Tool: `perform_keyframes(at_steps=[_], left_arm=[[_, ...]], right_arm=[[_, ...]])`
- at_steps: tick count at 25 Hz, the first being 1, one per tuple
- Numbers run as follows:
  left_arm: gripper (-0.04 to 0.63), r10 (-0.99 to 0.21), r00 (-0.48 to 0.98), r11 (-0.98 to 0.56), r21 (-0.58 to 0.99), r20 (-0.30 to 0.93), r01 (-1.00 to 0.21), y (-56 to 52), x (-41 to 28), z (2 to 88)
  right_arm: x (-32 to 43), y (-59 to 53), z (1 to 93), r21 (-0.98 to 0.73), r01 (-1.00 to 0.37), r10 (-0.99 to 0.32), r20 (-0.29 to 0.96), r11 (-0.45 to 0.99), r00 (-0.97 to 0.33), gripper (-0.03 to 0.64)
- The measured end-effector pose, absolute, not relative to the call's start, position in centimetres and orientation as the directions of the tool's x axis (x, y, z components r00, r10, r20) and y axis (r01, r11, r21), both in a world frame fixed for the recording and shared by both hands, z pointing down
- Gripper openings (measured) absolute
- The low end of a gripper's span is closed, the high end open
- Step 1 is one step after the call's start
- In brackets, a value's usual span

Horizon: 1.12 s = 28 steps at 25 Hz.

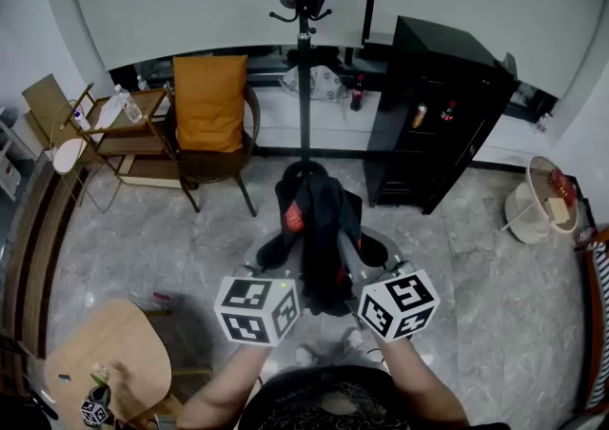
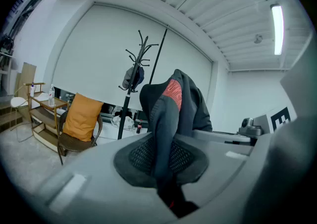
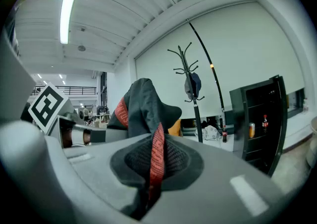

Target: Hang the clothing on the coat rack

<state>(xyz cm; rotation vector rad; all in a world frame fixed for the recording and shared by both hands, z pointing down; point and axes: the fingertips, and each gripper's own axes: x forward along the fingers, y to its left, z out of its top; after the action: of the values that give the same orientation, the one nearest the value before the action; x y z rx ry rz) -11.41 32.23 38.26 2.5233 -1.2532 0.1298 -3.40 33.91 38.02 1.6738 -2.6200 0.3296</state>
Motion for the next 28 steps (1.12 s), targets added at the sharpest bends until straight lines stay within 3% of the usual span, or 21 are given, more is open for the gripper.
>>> perform_keyframes(at_steps=[28], left_arm=[[0.032, -0.776, 0.583, -0.54, 0.224, 0.24, -0.811, 21.8, -10.6, 38.1]], right_arm=[[-2.5, 23.6, 37.8, -0.189, -0.865, -0.867, 0.099, 0.465, -0.488, 0.02]])
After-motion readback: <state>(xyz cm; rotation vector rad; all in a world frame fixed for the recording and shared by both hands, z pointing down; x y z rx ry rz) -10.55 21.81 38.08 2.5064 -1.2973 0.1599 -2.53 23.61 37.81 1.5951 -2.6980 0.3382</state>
